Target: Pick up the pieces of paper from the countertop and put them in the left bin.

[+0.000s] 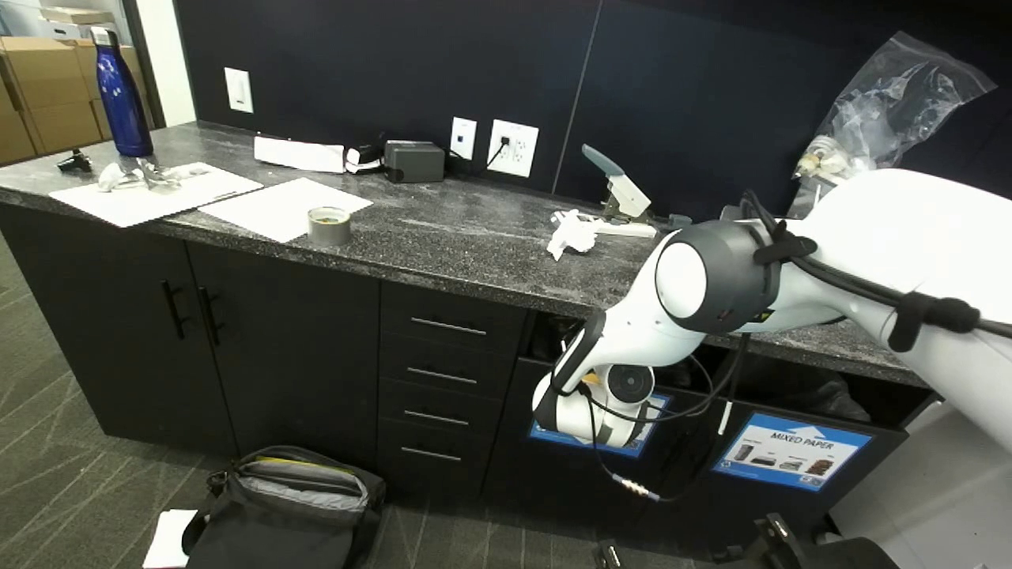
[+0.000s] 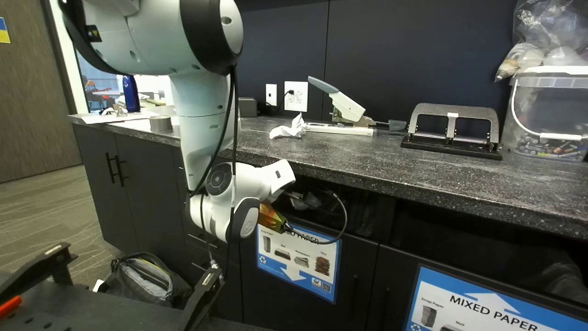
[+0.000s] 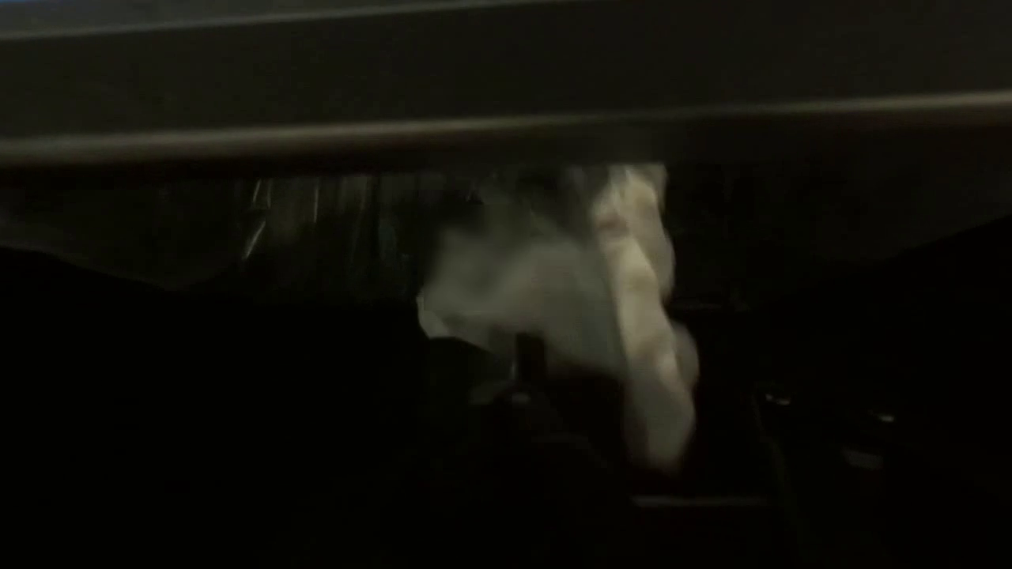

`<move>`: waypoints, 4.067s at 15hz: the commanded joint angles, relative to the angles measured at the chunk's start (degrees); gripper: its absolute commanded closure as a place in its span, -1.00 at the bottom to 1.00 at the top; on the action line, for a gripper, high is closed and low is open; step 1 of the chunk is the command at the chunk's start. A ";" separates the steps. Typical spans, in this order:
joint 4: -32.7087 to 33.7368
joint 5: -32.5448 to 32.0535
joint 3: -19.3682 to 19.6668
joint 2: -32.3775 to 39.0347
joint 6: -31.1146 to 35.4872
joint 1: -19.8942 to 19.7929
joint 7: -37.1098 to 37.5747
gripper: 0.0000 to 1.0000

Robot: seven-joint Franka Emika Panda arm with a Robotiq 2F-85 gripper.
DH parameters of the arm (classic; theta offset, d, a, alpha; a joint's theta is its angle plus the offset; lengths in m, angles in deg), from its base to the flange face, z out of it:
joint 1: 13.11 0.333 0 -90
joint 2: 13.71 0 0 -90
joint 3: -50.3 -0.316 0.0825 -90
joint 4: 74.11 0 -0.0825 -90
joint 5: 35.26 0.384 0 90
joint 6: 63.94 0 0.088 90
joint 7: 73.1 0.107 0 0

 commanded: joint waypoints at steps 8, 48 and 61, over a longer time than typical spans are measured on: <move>-18.85 5.68 -4.69 -15.62 -10.45 2.14 -5.58 -1.00; 18.12 -14.79 9.89 -26.43 -79.35 1.54 4.35 -1.00; 34.67 -23.02 3.52 -14.67 -84.38 -4.16 6.42 0.43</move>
